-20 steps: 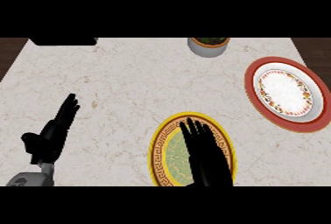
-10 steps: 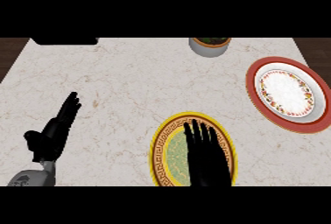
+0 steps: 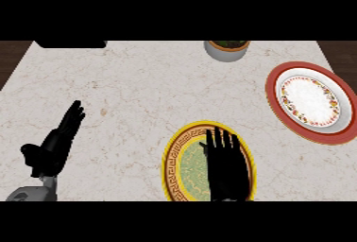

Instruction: Pick the eggplant from the plate and place it in the plate

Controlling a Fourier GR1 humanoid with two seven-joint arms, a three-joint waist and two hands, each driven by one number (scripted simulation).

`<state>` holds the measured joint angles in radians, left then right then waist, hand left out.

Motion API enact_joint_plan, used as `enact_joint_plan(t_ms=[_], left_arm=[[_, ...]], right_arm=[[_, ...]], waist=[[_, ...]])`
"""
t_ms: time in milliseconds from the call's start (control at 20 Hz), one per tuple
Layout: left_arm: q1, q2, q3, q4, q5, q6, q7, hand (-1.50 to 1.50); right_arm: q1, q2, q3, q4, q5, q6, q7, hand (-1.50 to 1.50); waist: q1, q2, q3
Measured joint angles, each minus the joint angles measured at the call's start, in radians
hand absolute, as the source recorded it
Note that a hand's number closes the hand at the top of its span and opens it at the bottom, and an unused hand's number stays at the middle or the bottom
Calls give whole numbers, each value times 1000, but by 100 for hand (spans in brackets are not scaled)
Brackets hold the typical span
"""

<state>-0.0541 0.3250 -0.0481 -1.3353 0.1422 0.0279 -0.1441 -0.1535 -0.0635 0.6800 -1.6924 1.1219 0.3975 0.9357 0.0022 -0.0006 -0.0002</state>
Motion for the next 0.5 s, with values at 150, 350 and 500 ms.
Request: enact_joint_plan(t_ms=[150, 350, 500], left_arm=[[-1, -8, 13, 11, -7, -11, -3, 0], [-16, -30, 26, 36, -30, -13, -14, 0], [6, -40, 28, 8, -42, -18, -10, 0]], right_arm=[[-8, 7, -34, 48, 6, 10, -22, -150], [5, 9, -56, 87, 37, 2, -43, -150], [-1, 1, -78, 134, 65, -11, -62, -150]], waist=[[0, 0, 0], [-2, 0, 0], [0, 0, 0]])
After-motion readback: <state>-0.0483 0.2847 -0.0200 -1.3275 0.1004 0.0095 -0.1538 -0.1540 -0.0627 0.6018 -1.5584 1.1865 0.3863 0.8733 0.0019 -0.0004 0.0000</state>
